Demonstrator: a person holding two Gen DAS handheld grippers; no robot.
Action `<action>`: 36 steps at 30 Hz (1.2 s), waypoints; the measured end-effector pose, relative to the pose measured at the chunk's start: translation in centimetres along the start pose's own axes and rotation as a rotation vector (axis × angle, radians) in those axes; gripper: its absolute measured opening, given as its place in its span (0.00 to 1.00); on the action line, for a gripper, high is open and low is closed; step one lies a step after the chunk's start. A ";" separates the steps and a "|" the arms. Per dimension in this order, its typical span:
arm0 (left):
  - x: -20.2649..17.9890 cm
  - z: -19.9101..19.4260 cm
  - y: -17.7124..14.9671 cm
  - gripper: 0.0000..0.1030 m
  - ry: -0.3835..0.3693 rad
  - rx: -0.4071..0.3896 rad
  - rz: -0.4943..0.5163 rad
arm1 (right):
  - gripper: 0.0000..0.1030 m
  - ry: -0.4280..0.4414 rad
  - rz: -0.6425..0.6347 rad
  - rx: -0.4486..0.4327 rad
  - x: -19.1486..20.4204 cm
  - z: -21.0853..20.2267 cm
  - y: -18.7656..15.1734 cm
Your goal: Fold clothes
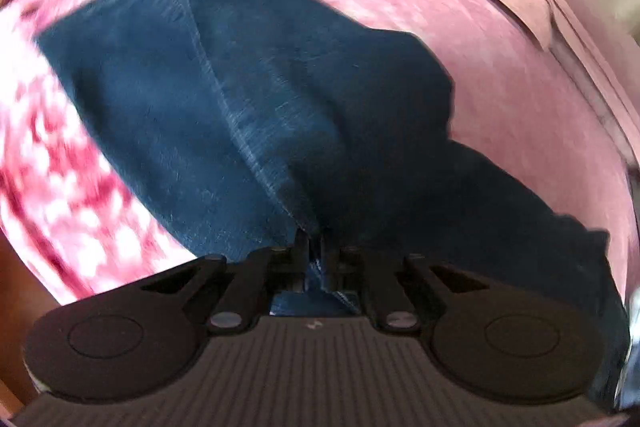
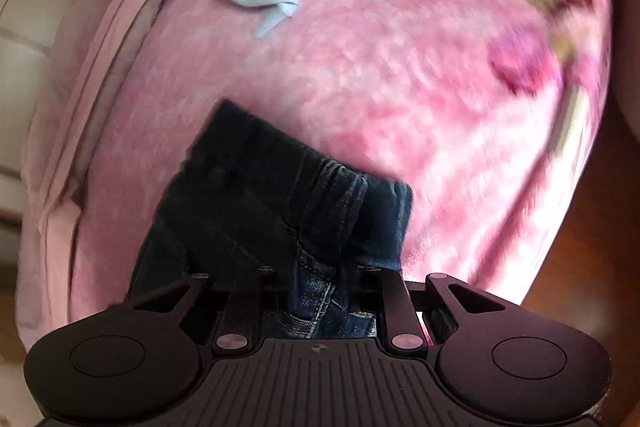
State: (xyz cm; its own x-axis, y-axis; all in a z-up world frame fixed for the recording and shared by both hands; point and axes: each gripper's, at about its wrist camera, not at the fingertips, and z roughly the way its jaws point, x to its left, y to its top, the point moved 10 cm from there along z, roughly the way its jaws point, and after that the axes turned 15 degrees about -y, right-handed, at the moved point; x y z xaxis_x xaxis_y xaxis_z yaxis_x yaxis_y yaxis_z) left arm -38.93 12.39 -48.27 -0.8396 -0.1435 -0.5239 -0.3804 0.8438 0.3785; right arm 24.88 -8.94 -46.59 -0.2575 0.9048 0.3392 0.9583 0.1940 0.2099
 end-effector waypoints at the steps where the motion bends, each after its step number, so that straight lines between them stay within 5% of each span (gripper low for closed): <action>1: -0.3 -0.1 0.0 0.03 0.000 -0.011 0.006 | 0.17 0.018 0.002 -0.013 0.1 -0.2 0.1; 8: -0.8 -2.3 0.6 0.04 -0.024 -0.048 0.089 | 0.17 0.103 -0.106 -0.066 1.0 -3.5 0.4; 13: -0.2 -1.8 0.3 0.04 0.003 -0.047 0.088 | 0.17 0.084 -0.053 -0.030 -0.5 -2.2 -0.8; 22: -0.1 -0.6 -1.0 0.05 0.067 -0.021 0.120 | 0.18 -0.025 -0.209 -0.041 -0.1 -1.5 -1.5; 25: -0.2 -1.5 -0.9 0.09 0.056 -0.013 0.113 | 0.32 -0.155 -0.311 -0.054 0.7 -2.9 -1.1; 27: 0.1 -2.6 -0.8 0.10 0.048 -0.017 0.101 | 0.53 -0.273 -0.365 -0.134 1.1 -4.4 -0.2; 30: 1.1 -4.7 -0.5 0.11 0.041 -0.032 0.070 | 0.54 -0.370 -0.380 -0.227 2.1 -6.3 1.0; 36: 5.5 -6.4 4.6 0.17 0.020 -0.138 -0.061 | 0.54 -0.286 -0.388 -0.206 7.9 -4.6 -0.9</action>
State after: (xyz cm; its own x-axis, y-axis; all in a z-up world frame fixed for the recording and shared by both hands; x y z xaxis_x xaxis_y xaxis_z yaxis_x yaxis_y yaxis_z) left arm -47.74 12.16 -44.53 -0.8204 -0.2035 -0.5343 -0.4791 0.7547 0.4482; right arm 21.45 -3.69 -39.83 -0.5167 0.8542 -0.0570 0.7476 0.4827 0.4563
